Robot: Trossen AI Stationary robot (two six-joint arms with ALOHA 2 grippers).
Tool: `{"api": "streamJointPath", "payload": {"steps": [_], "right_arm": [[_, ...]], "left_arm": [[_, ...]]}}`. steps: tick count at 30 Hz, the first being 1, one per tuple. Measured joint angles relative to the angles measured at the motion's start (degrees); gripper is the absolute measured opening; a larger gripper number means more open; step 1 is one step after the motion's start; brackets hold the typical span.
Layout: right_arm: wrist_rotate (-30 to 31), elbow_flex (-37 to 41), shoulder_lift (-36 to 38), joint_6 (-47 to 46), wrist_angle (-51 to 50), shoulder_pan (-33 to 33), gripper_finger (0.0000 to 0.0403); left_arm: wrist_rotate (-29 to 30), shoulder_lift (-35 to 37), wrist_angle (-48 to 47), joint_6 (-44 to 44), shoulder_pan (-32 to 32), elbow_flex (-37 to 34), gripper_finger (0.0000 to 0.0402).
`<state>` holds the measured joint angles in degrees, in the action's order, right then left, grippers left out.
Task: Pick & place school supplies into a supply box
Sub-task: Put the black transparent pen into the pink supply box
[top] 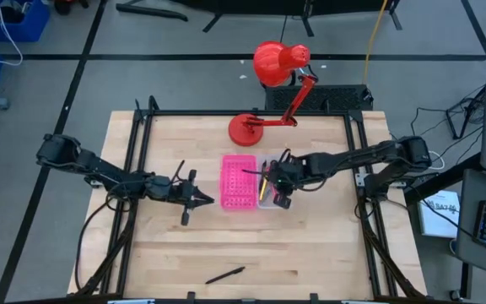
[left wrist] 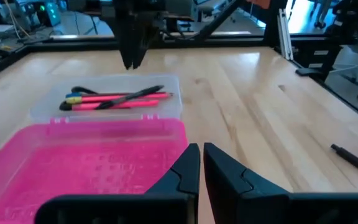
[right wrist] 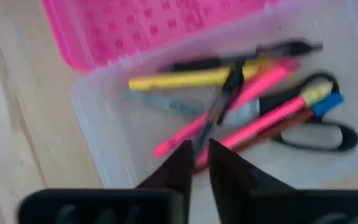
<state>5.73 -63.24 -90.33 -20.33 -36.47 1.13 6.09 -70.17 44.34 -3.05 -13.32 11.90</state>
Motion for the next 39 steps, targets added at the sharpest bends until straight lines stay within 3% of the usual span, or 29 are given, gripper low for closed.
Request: {"api": "streamJointPath", "payload": {"steps": [8, 14, 23, 31, 39], "right_arm": [[0.1, 0.0, -5.3, 1.6, 1.6, 0.1, 0.0154], [5.6, 0.1, -11.5, 2.7, 0.9, 0.4, 0.0172], [7.4, 0.0, -13.7, 1.8, 1.5, 0.4, 0.0136], [5.6, 0.2, -8.7, -2.9, 1.7, 0.3, 0.0026], [5.5, 0.2, -5.3, -7.8, 1.5, 0.3, 0.0034]], "left_arm": [[0.0, 0.0, -0.7, 1.1, 0.0, -0.3, 0.0031], [-0.1, 0.0, -0.7, 1.8, 0.0, -0.3, 0.0031], [0.0, 0.0, 0.3, 4.3, 0.2, -0.3, 0.0031], [0.0, 0.0, 0.5, 4.2, 0.2, -0.3, 0.0031], [0.0, 0.0, 0.5, 3.9, 0.2, -0.3, 0.0031]]}}
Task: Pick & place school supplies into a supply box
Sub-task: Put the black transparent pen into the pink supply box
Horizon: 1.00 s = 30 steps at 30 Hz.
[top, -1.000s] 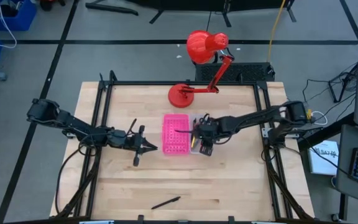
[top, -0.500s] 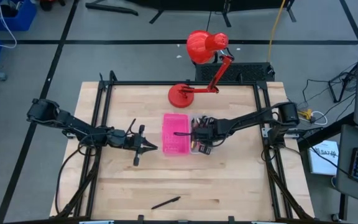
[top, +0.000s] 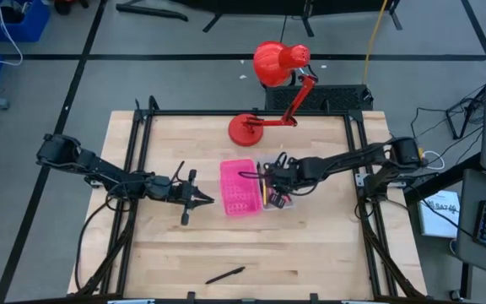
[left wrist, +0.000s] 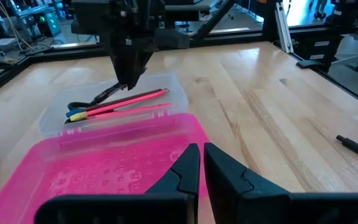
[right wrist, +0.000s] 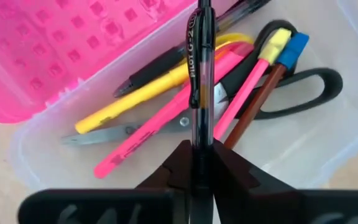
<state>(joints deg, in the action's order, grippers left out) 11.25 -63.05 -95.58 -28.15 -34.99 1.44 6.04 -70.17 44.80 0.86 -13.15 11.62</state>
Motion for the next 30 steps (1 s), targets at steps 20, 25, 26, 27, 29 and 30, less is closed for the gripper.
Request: {"api": "streamJointPath", "payload": {"steps": [20, 25, 26, 27, 29, 30], "right_arm": [[0.7, 7.6, 1.4, -32.9, 19.8, 0.0, 0.0028], [1.2, 12.0, 1.3, -34.8, 21.5, -0.1, 0.0028], [1.6, 12.5, 1.3, -34.9, 21.5, -0.2, 0.0028], [2.1, 13.0, 1.3, -35.1, 21.4, -0.2, 0.0028], [2.2, 13.6, 1.3, -36.0, 21.5, -0.4, 0.0028], [2.2, 13.7, 1.3, -36.0, 21.5, -0.4, 0.003]], "left_arm": [[0.0, 0.0, 0.1, -2.1, 0.0, 0.0, 0.0031], [0.0, 0.0, 0.1, -2.1, 0.0, 0.0, 0.0031], [0.0, 0.0, 0.1, -2.1, 0.0, 0.0, 0.0031], [0.0, 0.0, 0.1, -2.1, 0.0, 0.0, 0.0031], [0.0, 0.0, 0.1, -1.5, 0.0, 0.0, 0.0031], [0.0, 0.0, 0.1, -1.3, 0.0, 0.0, 0.0031]]}}
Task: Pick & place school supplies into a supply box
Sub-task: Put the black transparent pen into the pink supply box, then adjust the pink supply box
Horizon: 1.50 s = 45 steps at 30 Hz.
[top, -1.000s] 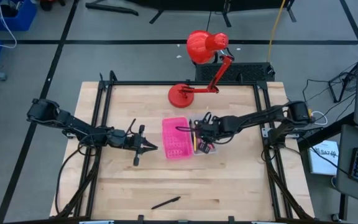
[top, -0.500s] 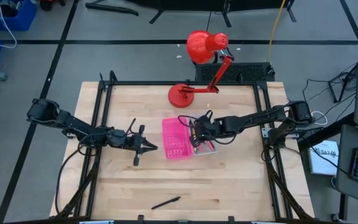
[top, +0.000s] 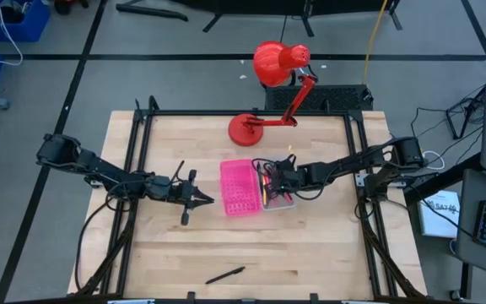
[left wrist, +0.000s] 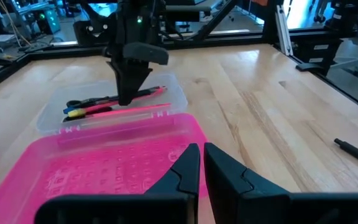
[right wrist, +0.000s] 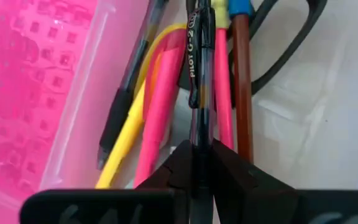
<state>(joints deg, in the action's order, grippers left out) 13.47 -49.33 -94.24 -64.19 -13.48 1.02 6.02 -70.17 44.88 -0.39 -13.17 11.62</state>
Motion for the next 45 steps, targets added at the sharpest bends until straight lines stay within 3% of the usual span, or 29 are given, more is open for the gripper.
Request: {"api": "streamJointPath", "payload": {"steps": [6, 14, 17, 20, 25, 29, 36, 45], "right_arm": [[-0.2, 0.1, 0.0, 3.5, 0.6, 0.1, 0.0092], [-3.3, 0.1, 0.8, 10.0, 2.5, 0.1, 0.0144], [-3.4, 0.1, 2.4, 12.3, 2.1, 0.2, 0.0152], [-3.4, 0.1, 4.4, 14.0, 2.0, 0.2, 0.0154], [-3.3, 0.1, 7.6, 15.8, 2.0, 0.6, 0.0155], [-3.1, 0.1, 8.8, 15.9, 2.2, 1.4, 0.0155], [-3.1, 0.1, 8.8, 15.9, 2.3, 2.2, 0.0155], [-3.1, 0.1, 8.8, 15.9, 2.5, 2.1, 0.0157]], "left_arm": [[-1.5, 0.0, 0.0, -0.2, -0.1, 0.0, 0.0031], [-25.8, 0.0, 2.5, 3.1, -5.5, 0.0, 0.0031], [-30.3, 0.0, 6.4, 5.8, -9.7, 0.0, 0.0031], [-30.5, 0.0, 8.4, 10.4, -12.9, 0.0, 0.0031], [-25.4, 0.0, 9.3, 18.5, -16.1, 0.0, 0.0014], [-22.1, 0.0, 9.2, 19.0, -17.5, 0.0, 0.0005], [-21.8, 0.0, 9.2, 18.1, -17.7, 0.0, 0.0005], [-21.0, 0.0, 9.1, 14.9, -17.7, 0.0, 0.006]]}}
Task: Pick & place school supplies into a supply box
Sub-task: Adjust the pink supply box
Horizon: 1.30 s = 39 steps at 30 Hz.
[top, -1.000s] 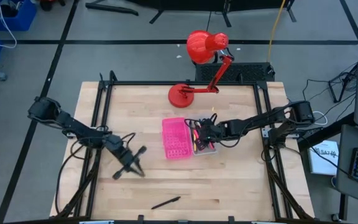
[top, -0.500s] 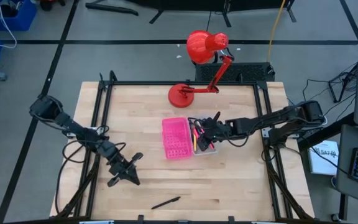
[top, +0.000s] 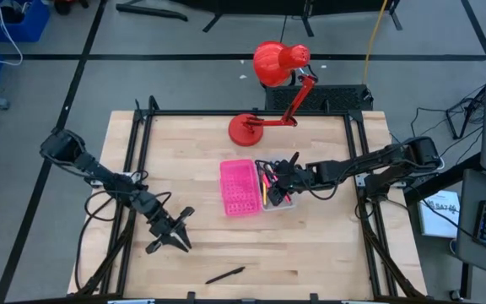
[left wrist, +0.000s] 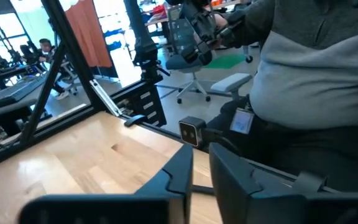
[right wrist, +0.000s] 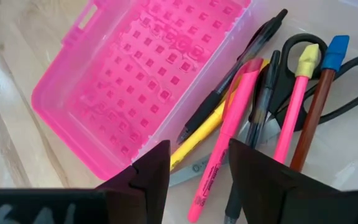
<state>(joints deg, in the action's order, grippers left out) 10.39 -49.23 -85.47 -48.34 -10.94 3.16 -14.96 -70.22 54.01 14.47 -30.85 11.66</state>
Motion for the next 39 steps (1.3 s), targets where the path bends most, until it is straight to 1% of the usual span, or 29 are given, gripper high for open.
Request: {"api": "streamJointPath", "payload": {"steps": [11, 15, 17, 20, 22, 24, 28, 29, 33, 35, 37, 39], "right_arm": [[0.0, 0.0, 0.0, 1.6, 0.0, 0.0, 0.0157], [0.0, 0.0, 0.0, 1.6, 0.0, 0.0, 0.0157], [0.0, 0.0, 0.0, 1.6, 0.0, 0.0, 0.0157], [0.0, 0.0, 0.0, 1.6, 0.0, 0.0, 0.0157], [0.0, 0.0, 0.0, 1.6, 0.0, 0.0, 0.0157], [0.0, 0.0, 0.0, 2.0, 0.0, 0.0, 0.0157], [0.1, 0.0, 0.0, 3.6, 0.6, 0.0, 0.0157], [0.1, 0.0, 0.0, 4.0, 0.9, 0.0, 0.0157], [0.1, 0.0, 0.0, 5.5, 2.3, 0.0, 0.0157], [0.1, 0.0, 0.0, 6.9, 3.0, 0.0, 0.0157], [0.1, 0.0, 0.0, 7.5, 3.0, 0.0, 0.0157], [0.0, 0.0, 0.0, 8.1, 2.9, 0.0, 0.0157]], "left_arm": [[0.0, 0.0, -0.2, -0.2, 0.0, 0.0, 0.0185], [0.4, 0.0, -0.2, -0.7, 0.0, 0.0, 0.0215], [2.4, 0.0, -0.2, -0.7, 0.0, 0.0, 0.0218], [6.1, 0.0, -0.2, -0.7, 0.0, 0.0, 0.0201], [7.1, 0.0, -0.3, -0.3, 0.0, 0.0, 0.0171], [6.8, 0.0, -0.6, 0.5, 0.0, 0.0, 0.0129], [5.7, 0.0, -2.4, 2.5, 0.0, 0.0, 0.0028], [5.9, 0.0, -2.5, 2.7, 0.0, 0.0, 0.0015], [6.5, 0.0, -2.5, 2.8, 0.0, 0.0, 0.0013], [7.9, 0.0, -2.0, 2.4, 0.0, 0.0, 0.0011], [11.1, 0.0, -0.4, 1.2, 0.1, 0.0, 0.0007], [15.2, 0.0, 0.7, -2.0, 0.1, 0.0, 0.0005]]}}
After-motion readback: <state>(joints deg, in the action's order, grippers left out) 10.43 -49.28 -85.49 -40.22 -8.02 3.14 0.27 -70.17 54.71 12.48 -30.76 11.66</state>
